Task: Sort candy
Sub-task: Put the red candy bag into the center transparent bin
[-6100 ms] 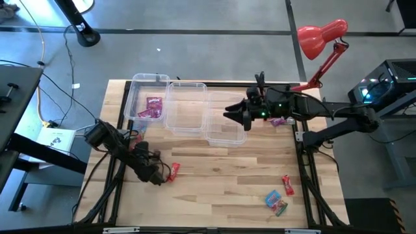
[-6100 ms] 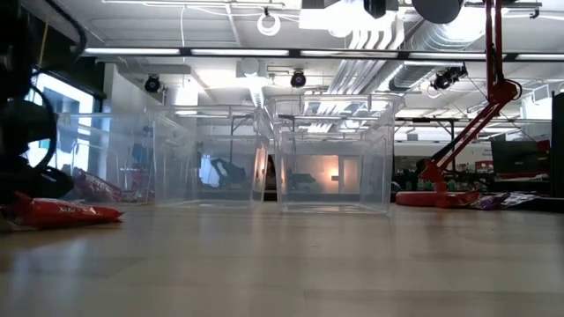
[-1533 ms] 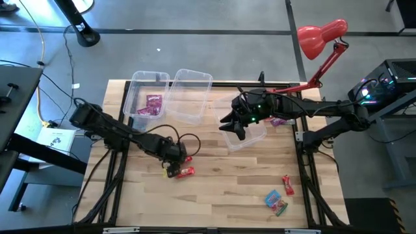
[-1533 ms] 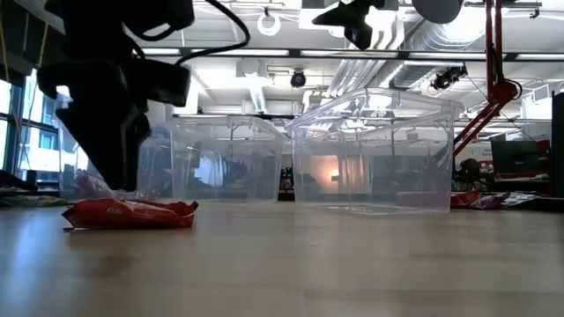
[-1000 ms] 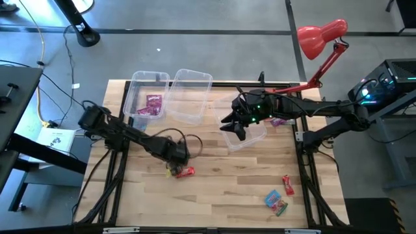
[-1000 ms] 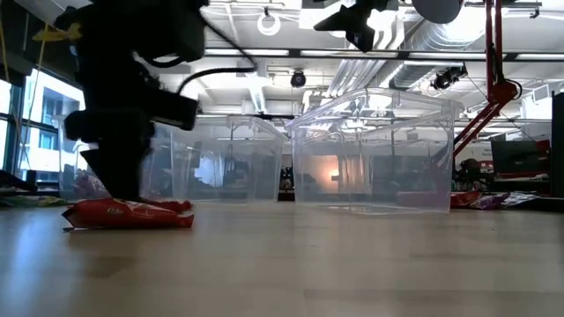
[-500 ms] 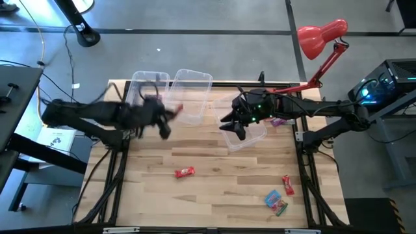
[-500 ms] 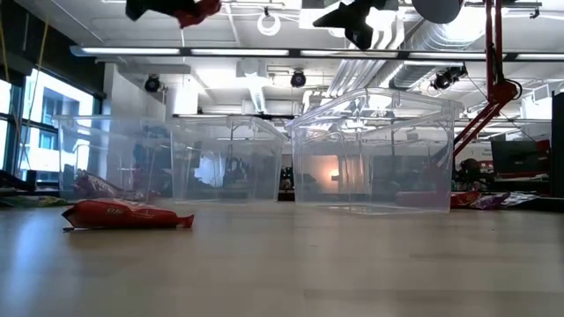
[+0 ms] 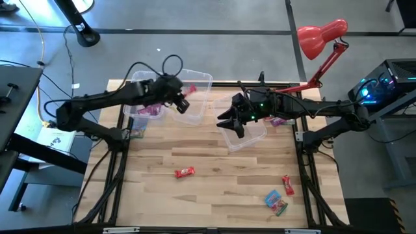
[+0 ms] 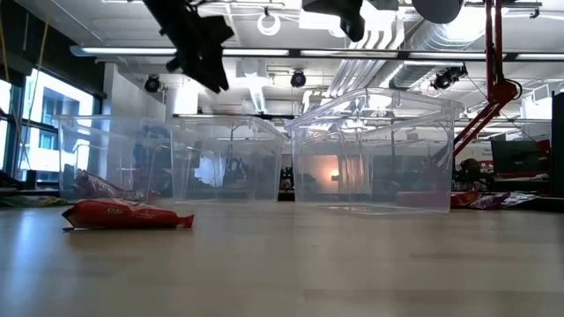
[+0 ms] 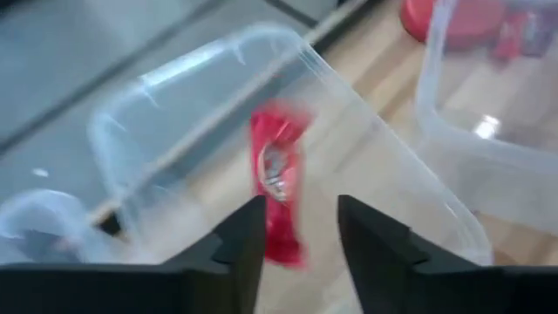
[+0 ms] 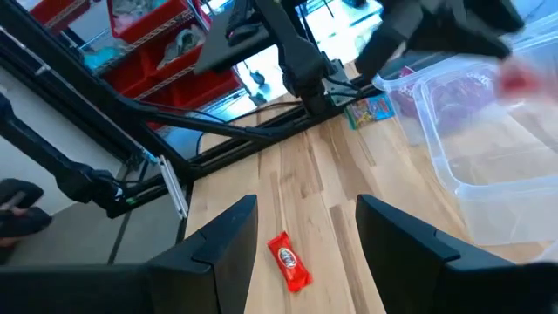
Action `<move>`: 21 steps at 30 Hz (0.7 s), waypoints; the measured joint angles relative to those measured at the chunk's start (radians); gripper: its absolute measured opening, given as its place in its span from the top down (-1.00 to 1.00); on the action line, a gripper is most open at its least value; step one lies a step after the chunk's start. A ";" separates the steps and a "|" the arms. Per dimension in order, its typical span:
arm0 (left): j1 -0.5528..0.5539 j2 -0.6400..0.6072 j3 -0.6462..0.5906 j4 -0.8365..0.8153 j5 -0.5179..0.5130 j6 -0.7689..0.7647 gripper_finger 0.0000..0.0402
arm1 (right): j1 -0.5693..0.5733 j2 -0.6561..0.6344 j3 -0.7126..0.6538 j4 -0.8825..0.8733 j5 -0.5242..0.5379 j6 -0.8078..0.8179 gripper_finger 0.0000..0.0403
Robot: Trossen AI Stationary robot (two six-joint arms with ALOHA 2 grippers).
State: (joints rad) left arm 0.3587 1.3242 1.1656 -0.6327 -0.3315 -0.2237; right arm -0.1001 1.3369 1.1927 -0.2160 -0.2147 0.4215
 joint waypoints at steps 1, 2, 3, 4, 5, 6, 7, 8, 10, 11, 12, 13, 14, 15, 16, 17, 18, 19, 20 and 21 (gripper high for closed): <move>0.008 0.009 0.000 0.001 0.027 -0.007 0.24 | 0.002 -0.001 0.000 -0.001 0.000 0.000 0.05; 0.014 0.014 0.000 0.000 0.049 -0.009 0.16 | 0.004 -0.002 0.000 0.000 0.001 0.000 0.05; 0.016 0.014 0.000 0.001 0.068 -0.009 0.10 | 0.005 -0.003 0.000 0.002 0.001 0.000 0.05; 0.019 0.011 0.000 0.003 0.081 -0.009 0.03 | 0.005 -0.003 0.000 0.002 0.001 0.000 0.05; 0.021 0.004 0.000 0.002 0.097 -0.011 -0.03 | 0.005 -0.003 0.000 0.002 0.000 0.000 0.05; 0.021 -0.004 0.000 -0.005 0.122 -0.019 -0.08 | 0.005 -0.003 0.000 0.002 0.000 0.000 0.05; 0.021 -0.016 0.000 -0.017 0.171 -0.037 -0.12 | 0.005 -0.003 0.000 0.002 0.001 0.000 0.05; 0.020 -0.032 0.000 -0.032 0.234 -0.064 -0.16 | 0.005 -0.003 0.000 0.002 0.000 0.000 0.05; -0.003 -0.070 0.000 -0.069 0.381 -0.122 -0.21 | 0.005 -0.003 0.000 0.002 0.000 0.000 0.05; -0.028 -0.090 -0.004 -0.081 0.441 -0.137 -0.23 | 0.005 -0.003 0.000 0.001 0.000 0.000 0.05; -0.061 -0.112 -0.018 -0.082 0.477 -0.144 -0.23 | 0.005 -0.003 0.000 -0.001 0.000 -0.001 0.05; -0.106 -0.134 -0.034 -0.087 0.486 -0.163 -0.23 | 0.005 -0.003 0.000 -0.001 0.000 -0.002 0.05; -0.158 -0.156 -0.052 -0.088 0.477 -0.184 -0.23 | 0.005 -0.003 0.000 -0.003 0.000 -0.006 0.05; -0.213 -0.179 -0.074 -0.080 0.457 -0.203 -0.23 | 0.005 -0.003 0.000 -0.005 0.000 -0.010 0.05; -0.270 -0.198 -0.098 -0.070 0.426 -0.224 -0.23 | 0.005 -0.003 0.000 -0.005 0.000 -0.013 0.05; -0.332 -0.212 -0.121 -0.071 0.387 -0.248 -0.23 | 0.005 -0.003 0.000 -0.005 0.000 -0.016 0.05; -0.400 -0.220 -0.147 -0.071 0.343 -0.275 -0.23 | 0.005 -0.003 0.000 -0.005 0.000 -0.018 0.05; -0.464 -0.220 -0.176 -0.070 0.297 -0.307 -0.23 | 0.005 -0.003 0.000 -0.005 0.000 -0.019 0.05; -0.525 -0.216 -0.205 -0.071 0.254 -0.340 -0.23 | 0.005 -0.003 0.000 -0.006 0.000 -0.021 0.05; -0.584 -0.205 -0.233 -0.069 0.216 -0.373 -0.23 | 0.005 -0.003 0.000 -0.008 0.000 -0.023 0.05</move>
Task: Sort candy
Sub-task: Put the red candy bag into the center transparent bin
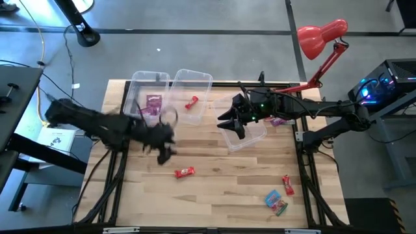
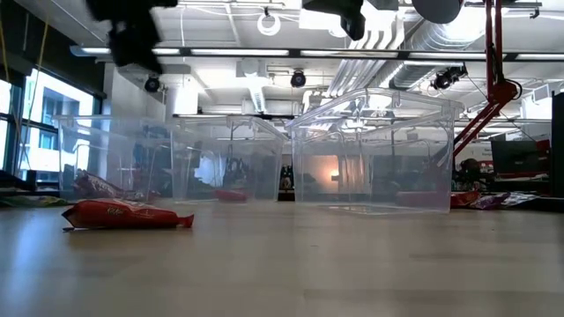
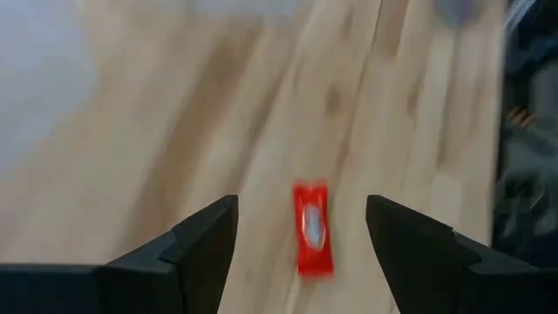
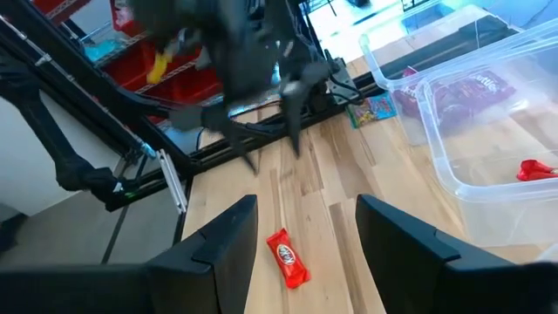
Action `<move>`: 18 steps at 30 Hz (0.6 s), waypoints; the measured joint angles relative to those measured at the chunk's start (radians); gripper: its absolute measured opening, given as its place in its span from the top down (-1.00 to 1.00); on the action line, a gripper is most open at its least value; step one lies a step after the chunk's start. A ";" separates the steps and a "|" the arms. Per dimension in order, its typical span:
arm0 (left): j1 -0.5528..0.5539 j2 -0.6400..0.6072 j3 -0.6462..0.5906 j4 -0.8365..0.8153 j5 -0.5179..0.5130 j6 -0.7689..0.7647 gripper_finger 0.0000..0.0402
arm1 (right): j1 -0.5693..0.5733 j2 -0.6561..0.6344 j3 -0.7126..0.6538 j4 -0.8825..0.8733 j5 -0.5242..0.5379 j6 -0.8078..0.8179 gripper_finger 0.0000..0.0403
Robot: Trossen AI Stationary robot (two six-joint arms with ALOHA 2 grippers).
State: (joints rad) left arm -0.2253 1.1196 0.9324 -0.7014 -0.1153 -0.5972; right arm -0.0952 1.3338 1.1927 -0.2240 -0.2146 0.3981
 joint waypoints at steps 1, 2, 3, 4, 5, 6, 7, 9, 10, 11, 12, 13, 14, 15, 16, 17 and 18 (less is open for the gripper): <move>-0.054 0.016 -0.027 0.014 -0.027 -0.033 -0.23 | 0.000 0.000 0.000 -0.004 0.000 -0.007 0.05; -0.098 0.037 -0.050 0.030 -0.043 -0.061 -0.23 | -0.002 0.000 0.000 -0.005 0.000 -0.010 0.05; -0.136 0.064 -0.070 0.055 -0.045 -0.078 -0.23 | -0.003 0.000 0.000 -0.008 0.000 -0.013 0.05; -0.167 0.096 -0.084 0.073 -0.044 -0.085 -0.23 | -0.005 0.000 0.000 -0.012 0.000 -0.014 0.05; -0.192 0.135 -0.090 0.085 -0.046 -0.084 -0.23 | -0.008 0.000 0.000 -0.013 0.000 -0.014 0.05; -0.210 0.177 -0.091 0.097 -0.048 -0.070 -0.23 | -0.010 0.000 0.000 -0.015 0.000 -0.014 0.05; -0.223 0.216 -0.090 0.113 -0.047 -0.049 -0.23 | -0.012 0.000 0.000 -0.019 0.000 -0.014 0.05; -0.235 0.295 -0.082 0.125 -0.052 -0.018 -0.23 | -0.016 0.000 0.000 -0.024 0.000 -0.015 0.05; -0.236 0.334 -0.076 0.131 -0.058 -0.002 -0.23 | -0.018 0.000 0.000 -0.026 0.000 -0.014 0.05; -0.236 0.374 -0.069 0.134 -0.061 0.014 -0.23 | -0.020 0.000 0.000 -0.028 0.000 -0.014 0.05; -0.233 0.407 -0.063 0.132 -0.061 0.031 -0.23 | -0.022 0.000 0.000 -0.029 0.000 -0.015 0.05; -0.232 0.438 -0.056 0.132 -0.060 0.045 -0.23 | -0.023 0.000 0.000 -0.034 0.000 -0.014 0.05; -0.231 0.465 -0.049 0.143 -0.059 0.049 -0.23 | -0.023 0.000 0.000 -0.040 0.000 -0.014 0.05; -0.232 0.490 -0.044 0.164 -0.054 0.050 -0.22 | -0.023 0.000 0.000 -0.048 0.000 -0.015 0.05; -0.232 0.510 -0.041 0.188 -0.046 0.050 -0.22 | -0.023 0.000 0.000 -0.057 0.000 -0.015 0.05; -0.232 0.528 -0.040 0.211 -0.040 0.051 -0.22 | -0.023 0.000 0.000 -0.067 0.000 -0.015 0.05; -0.233 0.546 -0.040 0.234 -0.037 0.051 -0.22 | -0.023 0.000 0.000 -0.080 0.000 -0.019 0.05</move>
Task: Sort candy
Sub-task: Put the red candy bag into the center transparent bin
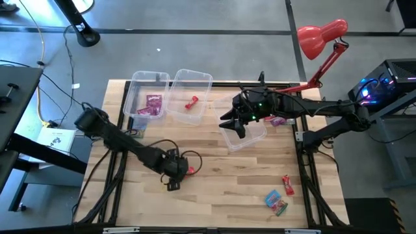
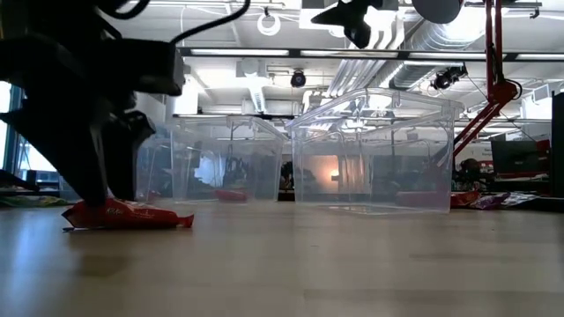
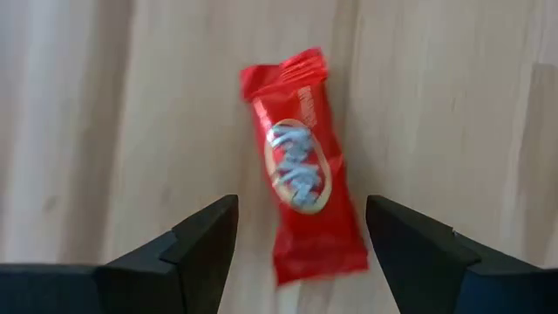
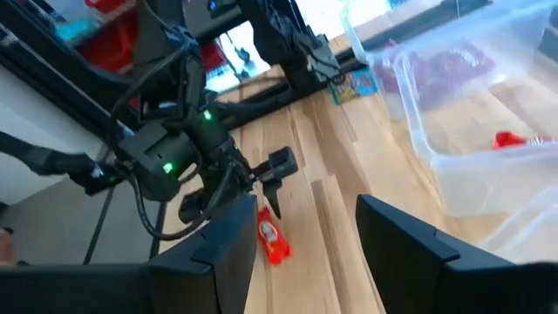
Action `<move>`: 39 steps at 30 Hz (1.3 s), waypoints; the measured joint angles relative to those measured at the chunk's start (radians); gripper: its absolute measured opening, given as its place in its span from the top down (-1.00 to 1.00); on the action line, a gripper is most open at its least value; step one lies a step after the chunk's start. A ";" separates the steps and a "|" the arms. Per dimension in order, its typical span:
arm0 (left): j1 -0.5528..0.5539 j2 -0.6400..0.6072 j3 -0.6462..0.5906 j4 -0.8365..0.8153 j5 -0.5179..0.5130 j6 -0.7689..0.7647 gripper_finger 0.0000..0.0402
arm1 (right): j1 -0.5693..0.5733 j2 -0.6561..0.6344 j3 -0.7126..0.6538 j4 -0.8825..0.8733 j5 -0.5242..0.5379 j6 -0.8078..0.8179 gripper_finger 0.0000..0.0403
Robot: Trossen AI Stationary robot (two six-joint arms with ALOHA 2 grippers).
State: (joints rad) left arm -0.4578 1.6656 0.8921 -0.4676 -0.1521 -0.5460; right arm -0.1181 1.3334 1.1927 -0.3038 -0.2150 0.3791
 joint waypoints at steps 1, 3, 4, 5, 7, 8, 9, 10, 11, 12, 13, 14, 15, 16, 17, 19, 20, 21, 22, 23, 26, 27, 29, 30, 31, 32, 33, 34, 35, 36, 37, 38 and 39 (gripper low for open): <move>-0.001 0.015 0.000 0.021 0.001 -0.002 -0.22 | 0.000 0.000 0.000 -0.014 0.000 -0.004 0.05; -0.001 0.047 0.000 0.046 0.002 -0.007 -0.22 | 0.000 0.000 0.000 -0.044 0.000 -0.014 0.05; -0.001 0.063 0.001 0.050 -0.001 -0.017 -0.22 | 0.000 0.000 0.000 -0.055 0.000 -0.018 0.05; 0.000 0.076 0.004 0.050 -0.003 -0.028 -0.22 | 0.000 0.000 0.000 -0.061 0.000 -0.020 0.05; 0.008 0.099 0.006 0.040 0.007 -0.043 -0.22 | 0.001 0.000 0.000 -0.067 0.000 -0.021 0.05; 0.012 0.106 0.007 0.027 0.013 -0.050 -0.20 | 0.001 0.000 0.000 -0.067 -0.001 -0.022 0.05; 0.012 0.107 0.008 0.015 0.008 -0.055 -0.16 | 0.001 0.000 0.000 -0.067 -0.001 -0.021 0.05; 0.011 0.104 0.009 0.001 -0.004 -0.064 -0.10 | 0.001 0.000 0.000 -0.068 -0.001 -0.021 0.05; 0.012 0.096 0.013 -0.017 -0.012 -0.073 -0.01 | 0.001 0.000 0.000 -0.068 -0.001 -0.021 0.05; 0.016 0.084 0.017 -0.039 -0.014 -0.075 0.12 | 0.001 0.000 0.000 -0.068 -0.004 -0.021 0.05; 0.019 0.070 0.018 -0.070 -0.018 -0.074 0.26 | 0.001 0.000 0.000 -0.068 -0.006 -0.022 0.05; 0.023 0.047 0.018 -0.110 -0.027 -0.069 0.42 | 0.001 0.000 0.000 -0.067 -0.009 -0.023 0.05; 0.029 0.020 0.016 -0.171 -0.038 -0.059 0.59 | 0.001 0.000 0.000 -0.067 -0.013 -0.026 0.05; 0.036 -0.010 0.018 -0.194 -0.045 -0.050 0.76 | 0.001 0.000 0.000 -0.067 -0.015 -0.032 0.05; 0.046 -0.046 0.032 -0.196 -0.055 -0.040 0.86 | 0.001 0.000 0.000 -0.066 -0.018 -0.037 0.05; 0.071 -0.141 0.053 -0.247 -0.086 -0.019 0.89 | 0.001 0.000 0.000 -0.066 -0.021 -0.040 0.05; 0.085 -0.190 0.063 -0.288 -0.102 0.000 0.84 | 0.001 0.000 0.000 -0.066 -0.021 -0.040 0.05; 0.099 -0.234 0.076 -0.317 -0.124 0.015 0.77 | 0.001 0.000 0.000 -0.065 -0.021 -0.040 0.05; 0.115 -0.277 0.097 -0.327 -0.156 0.034 0.71 | 0.001 0.000 0.000 -0.063 -0.021 -0.040 0.05; 0.131 -0.323 0.124 -0.342 -0.202 0.052 0.66 | 0.001 0.000 0.000 -0.058 -0.021 -0.040 0.05; 0.197 -0.450 0.216 -0.373 -0.378 0.152 0.61 | 0.001 -0.004 0.000 -0.045 -0.024 -0.040 0.05; 0.228 -0.474 0.245 -0.367 -0.428 0.197 0.62 | 0.001 -0.006 0.000 -0.034 -0.024 -0.040 0.05; 0.306 -0.502 0.297 -0.362 -0.485 0.285 0.67 | 0.001 -0.015 0.000 -0.012 -0.024 -0.035 0.05; 0.354 -0.509 0.321 -0.350 -0.491 0.318 0.69 | 0.001 -0.019 0.000 -0.004 -0.024 -0.029 0.05; 0.406 -0.512 0.343 -0.335 -0.488 0.346 0.72 | 0.001 -0.023 0.000 0.016 -0.024 -0.023 0.05; 0.460 -0.511 0.357 -0.325 -0.480 0.374 0.74 | 0.001 -0.031 0.000 0.027 -0.024 -0.021 0.05; 0.511 -0.500 0.362 -0.317 -0.462 0.406 0.75 | 0.001 -0.034 0.000 0.032 -0.023 -0.021 0.05; 0.560 -0.486 0.361 -0.306 -0.435 0.438 0.75 | 0.001 -0.039 0.000 0.052 -0.022 -0.020 0.05; 0.612 -0.472 0.360 -0.290 -0.400 0.467 0.74 | 0.001 -0.046 0.000 0.067 -0.021 -0.017 0.05; 0.660 -0.441 0.360 -0.272 -0.354 0.488 0.72 | 0.001 -0.050 0.000 0.072 -0.021 -0.013 0.05; 0.701 -0.408 0.360 -0.256 -0.302 0.500 0.68 | 0.001 -0.053 0.000 0.090 -0.021 -0.012 0.05; 0.740 -0.377 0.357 -0.237 -0.238 0.504 0.64 | 0.001 -0.059 0.000 0.103 -0.020 -0.013 0.05; 0.773 -0.342 0.356 -0.217 -0.178 0.505 0.58 | 0.002 -0.064 0.000 0.106 -0.020 -0.014 0.05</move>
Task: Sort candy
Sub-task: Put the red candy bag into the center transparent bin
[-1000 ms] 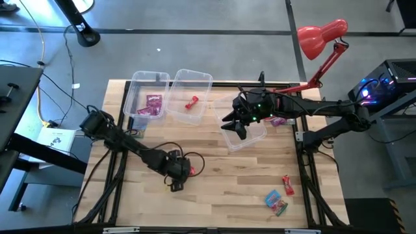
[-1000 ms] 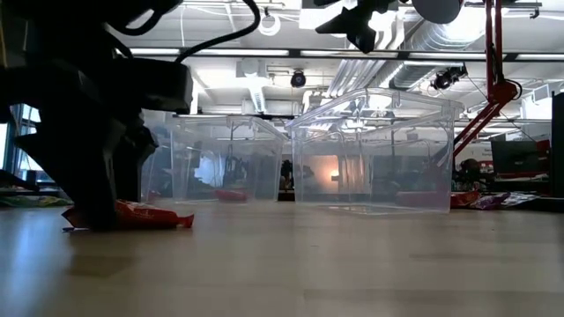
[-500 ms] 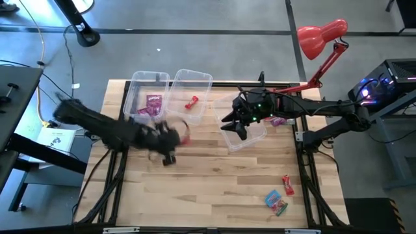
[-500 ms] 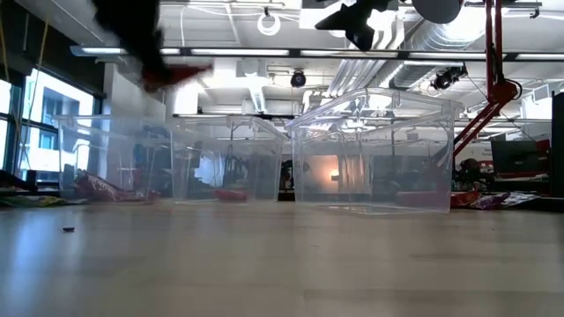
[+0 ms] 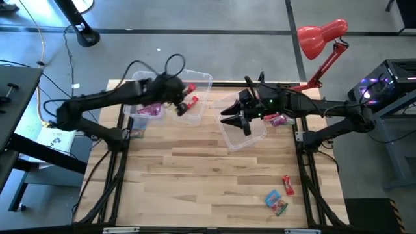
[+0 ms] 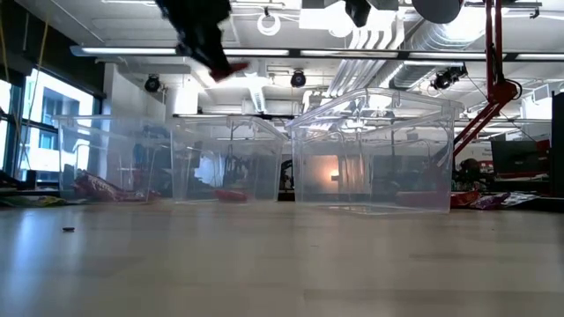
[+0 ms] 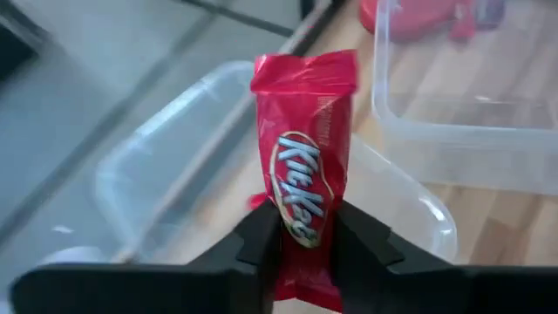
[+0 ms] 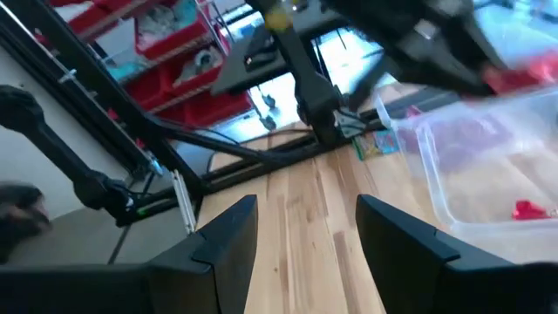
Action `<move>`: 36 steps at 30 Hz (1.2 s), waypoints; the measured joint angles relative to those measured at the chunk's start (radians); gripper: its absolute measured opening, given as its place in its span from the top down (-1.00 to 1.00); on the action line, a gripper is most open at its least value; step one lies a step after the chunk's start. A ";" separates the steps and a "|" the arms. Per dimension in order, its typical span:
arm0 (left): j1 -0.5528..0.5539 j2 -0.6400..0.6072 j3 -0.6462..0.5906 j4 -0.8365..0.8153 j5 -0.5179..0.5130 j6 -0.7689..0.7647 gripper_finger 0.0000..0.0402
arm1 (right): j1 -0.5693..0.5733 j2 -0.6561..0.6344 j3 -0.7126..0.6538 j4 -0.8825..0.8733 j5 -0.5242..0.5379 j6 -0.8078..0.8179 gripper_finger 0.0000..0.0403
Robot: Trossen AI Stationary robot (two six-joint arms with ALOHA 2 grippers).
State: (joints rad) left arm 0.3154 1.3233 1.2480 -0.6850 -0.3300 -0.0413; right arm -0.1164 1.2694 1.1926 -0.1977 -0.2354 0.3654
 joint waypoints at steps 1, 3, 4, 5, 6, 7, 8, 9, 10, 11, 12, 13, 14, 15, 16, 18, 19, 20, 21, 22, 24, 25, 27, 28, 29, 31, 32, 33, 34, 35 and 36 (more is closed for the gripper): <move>0.023 0.032 0.000 0.030 0.054 0.000 0.53 | 0.001 -0.004 0.000 0.007 0.000 -0.001 0.05; 0.058 0.085 0.002 0.074 0.132 0.001 0.40 | 0.001 -0.018 0.000 0.022 0.000 -0.003 0.05; 0.064 0.106 0.002 0.084 0.157 -0.001 0.33 | 0.001 -0.025 0.000 0.023 0.000 -0.002 0.05; 0.068 0.120 0.002 0.091 0.181 -0.008 0.26 | 0.002 -0.036 0.000 0.028 0.000 0.000 0.05; 0.072 0.132 0.002 0.092 0.203 -0.019 0.20 | 0.005 -0.043 0.000 0.027 0.000 0.002 0.05; 0.072 0.137 0.002 0.093 0.224 -0.028 0.14 | 0.008 -0.053 0.000 0.026 0.000 0.002 0.05; 0.072 0.136 0.002 0.092 0.250 -0.033 0.08 | 0.008 -0.064 0.000 0.025 0.000 0.001 0.05; 0.072 0.133 0.002 0.083 0.274 -0.033 0.03 | 0.011 -0.073 0.000 0.022 0.000 0.001 0.05; 0.072 0.126 0.002 0.070 0.293 -0.036 -0.02 | 0.015 -0.082 0.000 0.022 0.000 0.006 0.05; 0.071 0.112 0.002 0.052 0.312 -0.048 -0.05 | 0.018 -0.089 0.000 0.019 0.000 0.017 0.05; 0.069 0.098 0.002 0.029 0.332 -0.067 -0.09 | 0.022 -0.094 0.000 0.017 0.000 0.025 0.05; 0.066 0.079 0.002 0.006 0.355 -0.092 -0.11 | 0.028 -0.098 0.000 0.008 0.000 0.041 0.05; 0.062 0.057 0.002 -0.016 0.377 -0.115 -0.13 | 0.036 -0.099 0.000 -0.010 0.000 0.057 0.05; 0.054 0.035 0.002 -0.038 0.397 -0.137 -0.15 | 0.049 -0.099 0.000 -0.037 0.001 0.084 0.05; 0.044 0.008 -0.003 -0.051 0.416 -0.155 -0.16 | 0.064 -0.099 0.000 -0.079 0.001 0.112 0.05; 0.011 -0.058 -0.031 -0.055 0.426 -0.192 -0.16 | 0.108 -0.099 0.000 -0.220 -0.001 0.168 0.05; -0.008 -0.094 -0.046 -0.053 0.422 -0.207 -0.16 | 0.134 -0.096 0.000 -0.307 -0.002 0.195 0.05; -0.027 -0.128 -0.064 -0.044 0.409 -0.221 -0.17 | 0.164 -0.093 0.000 -0.397 -0.001 0.225 0.05; -0.046 -0.165 -0.086 -0.022 0.396 -0.242 -0.17 | 0.196 -0.091 -0.001 -0.488 0.007 0.260 0.05; -0.062 -0.201 -0.110 0.003 0.382 -0.270 -0.17 | 0.233 -0.087 -0.008 -0.560 0.021 0.303 0.05; -0.093 -0.267 -0.162 0.054 0.336 -0.338 -0.17 | 0.301 -0.084 -0.034 -0.660 0.026 0.415 0.05; -0.106 -0.295 -0.187 0.087 0.316 -0.374 -0.17 | 0.338 -0.084 -0.055 -0.692 0.027 0.486 0.05; -0.131 -0.345 -0.235 0.141 0.271 -0.433 -0.17 | 0.408 -0.084 -0.111 -0.727 0.023 0.649 0.05; -0.140 -0.364 -0.260 0.164 0.253 -0.458 -0.17 | 0.444 -0.084 -0.144 -0.727 0.013 0.728 0.05; -0.149 -0.380 -0.282 0.185 0.236 -0.480 -0.17 | 0.480 -0.083 -0.178 -0.726 -0.001 0.799 0.05; -0.162 -0.402 -0.323 0.233 0.211 -0.508 -0.17 | 0.547 -0.083 -0.256 -0.723 -0.031 0.933 0.05; -0.165 -0.408 -0.339 0.251 0.201 -0.517 -0.17 | 0.576 -0.083 -0.297 -0.717 -0.041 0.996 0.05; -0.168 -0.410 -0.353 0.269 0.196 -0.526 -0.17 | 0.598 -0.082 -0.339 -0.715 -0.053 1.056 0.05; -0.168 -0.409 -0.361 0.286 0.194 -0.532 -0.17 | 0.615 -0.082 -0.378 -0.713 -0.060 1.115 0.05; -0.168 -0.408 -0.370 0.302 0.193 -0.534 -0.17 | 0.628 -0.082 -0.415 -0.708 -0.063 1.173 0.05; -0.168 -0.405 -0.373 0.311 0.194 -0.534 -0.17 | 0.638 -0.082 -0.450 -0.698 -0.067 1.223 0.05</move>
State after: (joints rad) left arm 0.1474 0.9180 0.8746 -0.3738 -0.1363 -0.5750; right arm 0.5213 1.1873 0.7425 -0.8958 -0.3026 1.5881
